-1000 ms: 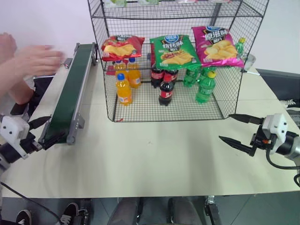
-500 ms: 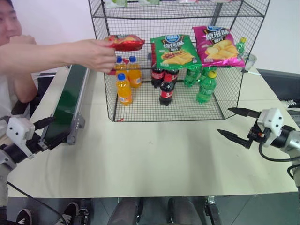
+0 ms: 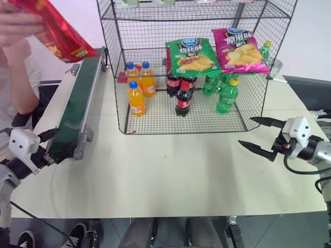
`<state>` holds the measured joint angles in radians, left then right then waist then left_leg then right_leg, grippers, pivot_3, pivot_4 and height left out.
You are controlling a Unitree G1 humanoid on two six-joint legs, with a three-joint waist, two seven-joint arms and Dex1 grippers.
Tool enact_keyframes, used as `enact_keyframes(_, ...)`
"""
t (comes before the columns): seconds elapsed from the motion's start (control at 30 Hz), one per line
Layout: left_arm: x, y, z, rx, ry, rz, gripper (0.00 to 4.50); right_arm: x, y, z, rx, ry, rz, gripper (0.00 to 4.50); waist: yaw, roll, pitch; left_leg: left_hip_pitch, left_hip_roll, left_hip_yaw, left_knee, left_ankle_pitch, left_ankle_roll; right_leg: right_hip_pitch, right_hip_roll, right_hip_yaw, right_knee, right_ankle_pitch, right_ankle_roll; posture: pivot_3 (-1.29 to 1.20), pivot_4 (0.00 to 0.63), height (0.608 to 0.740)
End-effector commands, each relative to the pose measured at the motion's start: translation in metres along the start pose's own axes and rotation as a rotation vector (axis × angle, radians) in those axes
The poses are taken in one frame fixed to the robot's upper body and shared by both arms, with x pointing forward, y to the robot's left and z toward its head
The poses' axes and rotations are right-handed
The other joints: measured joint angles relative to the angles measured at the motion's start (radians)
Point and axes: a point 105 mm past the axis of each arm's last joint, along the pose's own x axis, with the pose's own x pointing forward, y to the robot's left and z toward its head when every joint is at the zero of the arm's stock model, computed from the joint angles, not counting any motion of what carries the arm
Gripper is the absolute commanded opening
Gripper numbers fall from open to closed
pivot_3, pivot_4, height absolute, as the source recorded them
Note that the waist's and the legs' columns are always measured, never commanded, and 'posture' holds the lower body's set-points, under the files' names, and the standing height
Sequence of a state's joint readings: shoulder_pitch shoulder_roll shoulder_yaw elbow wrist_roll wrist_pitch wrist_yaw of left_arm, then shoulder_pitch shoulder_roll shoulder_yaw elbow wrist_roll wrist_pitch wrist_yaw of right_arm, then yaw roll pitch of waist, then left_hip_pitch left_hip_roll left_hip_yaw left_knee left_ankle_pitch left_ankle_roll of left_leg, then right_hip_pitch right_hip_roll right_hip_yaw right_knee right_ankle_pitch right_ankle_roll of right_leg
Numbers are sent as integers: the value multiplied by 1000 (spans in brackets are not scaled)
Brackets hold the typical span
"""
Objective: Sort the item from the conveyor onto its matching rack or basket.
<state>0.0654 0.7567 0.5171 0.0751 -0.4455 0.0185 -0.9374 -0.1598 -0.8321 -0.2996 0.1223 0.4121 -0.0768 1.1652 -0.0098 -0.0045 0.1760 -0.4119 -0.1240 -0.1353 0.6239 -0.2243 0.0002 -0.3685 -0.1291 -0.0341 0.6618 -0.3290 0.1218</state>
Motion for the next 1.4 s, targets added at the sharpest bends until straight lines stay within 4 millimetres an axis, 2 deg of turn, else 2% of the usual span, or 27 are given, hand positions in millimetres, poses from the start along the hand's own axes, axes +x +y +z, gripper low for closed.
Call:
enact_keyframes(0.03,-1,6,11,72,-33,39,3981,1,-4,10,-37,-35,-12,4500,0,0,0,0,0,0,0,0,0,0,0,0,0,0,0,0,150,740)
enact_keyframes(0.27,-21,17,3,465,61,149,3981,0,-2,9,-28,-35,-11,4500,-2,0,0,0,0,2,-1,0,0,-1,0,2,0,0,0,0,150,740)
enact_keyframes(0.4,-53,24,-6,777,181,249,3981,2,1,7,-26,-36,5,4500,-2,0,0,0,0,2,-2,0,0,-2,0,2,-1,0,0,0,150,740)
enact_keyframes(0.5,-65,20,-14,914,212,262,3981,8,5,11,-15,-65,31,4500,1,0,0,0,0,4,-5,0,0,-3,0,4,-2,0,0,0,150,740)
enact_keyframes(0.57,-69,19,-18,969,225,271,3981,10,9,17,-3,-95,53,4500,9,0,0,0,0,4,-5,0,0,-3,0,4,-2,0,0,0,150,740)
enact_keyframes(0.63,-73,25,-21,994,245,325,3981,13,20,32,52,-180,103,4500,18,0,0,0,0,4,-5,0,0,-4,0,4,-2,0,0,0,150,740)
enact_keyframes(0.73,-75,22,-25,1075,258,329,3981,25,57,56,73,-268,239,4500,25,-1,0,0,1,3,-6,0,0,-4,0,4,-1,0,0,0,150,740)
enact_keyframes(0.83,-74,16,-37,1060,266,312,3981,32,88,58,100,-276,354,4500,25,-2,-1,0,1,3,-8,0,0,-4,0,4,-2,0,1,0,150,740)
enact_keyframes(0.93,-70,10,-44,1083,263,270,3981,37,101,50,106,-253,404,4500,24,-2,-1,0,0,4,-7,0,0,-4,0,4,-2,0,1,0,150,740)
enact_keyframes(1.17,-67,10,-41,1213,253,252,3981,45,102,43,115,-244,412,4500,23,-4,-1,2,1,3,-7,0,-1,-4,2,4,0,0,1,0,150,740)
enact_keyframes(1.4,-62,8,-48,1224,256,260,3981,56,92,42,109,-252,382,4500,22,-3,-1,2,1,4,-7,0,-1,-4,2,4,0,0,1,0,150,740)
